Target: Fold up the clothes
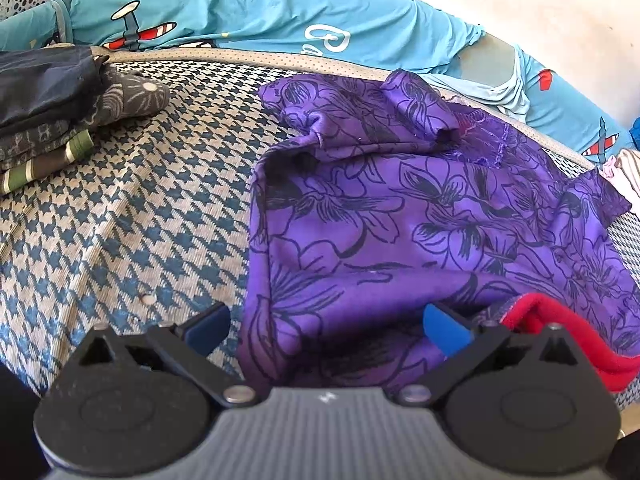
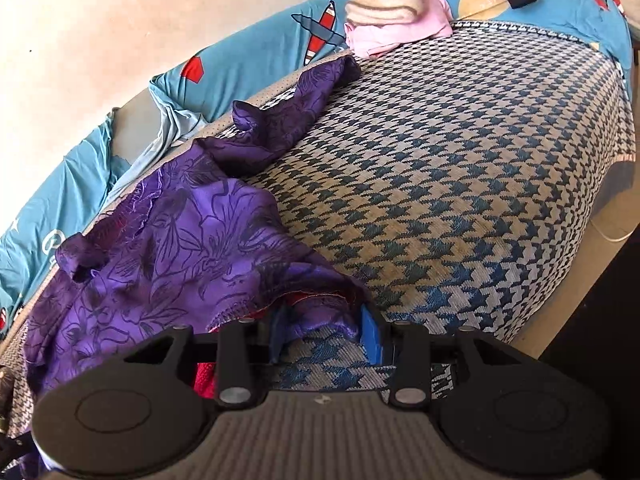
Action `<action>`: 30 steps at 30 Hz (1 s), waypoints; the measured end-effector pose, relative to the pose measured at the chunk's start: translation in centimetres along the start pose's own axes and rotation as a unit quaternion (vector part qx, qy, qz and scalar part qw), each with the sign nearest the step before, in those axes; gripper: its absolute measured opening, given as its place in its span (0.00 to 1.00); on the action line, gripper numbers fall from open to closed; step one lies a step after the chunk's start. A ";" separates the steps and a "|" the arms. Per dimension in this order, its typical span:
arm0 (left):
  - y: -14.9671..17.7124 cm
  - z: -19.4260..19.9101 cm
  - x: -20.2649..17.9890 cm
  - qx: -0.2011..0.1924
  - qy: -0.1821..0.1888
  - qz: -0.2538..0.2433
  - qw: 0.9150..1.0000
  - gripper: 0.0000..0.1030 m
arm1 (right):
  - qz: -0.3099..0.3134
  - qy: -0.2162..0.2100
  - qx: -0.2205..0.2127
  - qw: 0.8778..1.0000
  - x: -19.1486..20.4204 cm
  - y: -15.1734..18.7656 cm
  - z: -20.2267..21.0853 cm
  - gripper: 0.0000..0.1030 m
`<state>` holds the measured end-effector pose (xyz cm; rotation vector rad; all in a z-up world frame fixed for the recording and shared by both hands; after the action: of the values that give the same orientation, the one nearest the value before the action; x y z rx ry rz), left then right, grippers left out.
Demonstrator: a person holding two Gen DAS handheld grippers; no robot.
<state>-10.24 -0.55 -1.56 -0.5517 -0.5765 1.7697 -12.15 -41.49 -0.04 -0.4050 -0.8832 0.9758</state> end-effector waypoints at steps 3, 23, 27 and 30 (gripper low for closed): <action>0.1 0.0 0.0 0.002 0.000 -0.001 1.000 1.00 | 0.000 -0.002 -0.007 1.000 0.0 -0.1 0.3 0.37; 0.3 -0.2 0.7 0.012 -0.013 0.005 1.000 1.00 | 0.129 0.114 -0.128 0.977 2.7 -2.4 5.5 0.08; 0.3 0.0 1.3 0.015 -0.015 0.016 1.000 1.00 | 0.123 0.153 -0.074 0.978 2.0 -1.4 4.5 0.11; 0.3 0.1 1.6 0.015 -0.017 0.020 1.000 1.00 | 0.114 0.183 -0.067 0.974 1.3 -1.5 4.4 0.14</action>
<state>-10.93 0.92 -1.76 -0.5164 -0.5643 1.8254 -14.50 -41.52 4.10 -0.7873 -0.5761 1.0114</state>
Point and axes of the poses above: each gripper's, at about its wrist camera, not at the fingertips, and z roughly against the way its jaws point, x to its left, y to its underside, the point moved 4 cm from there along -z, roughly the way its jaws point, and after that the axes turned 9 degrees about -y, right-handed, at the moved point
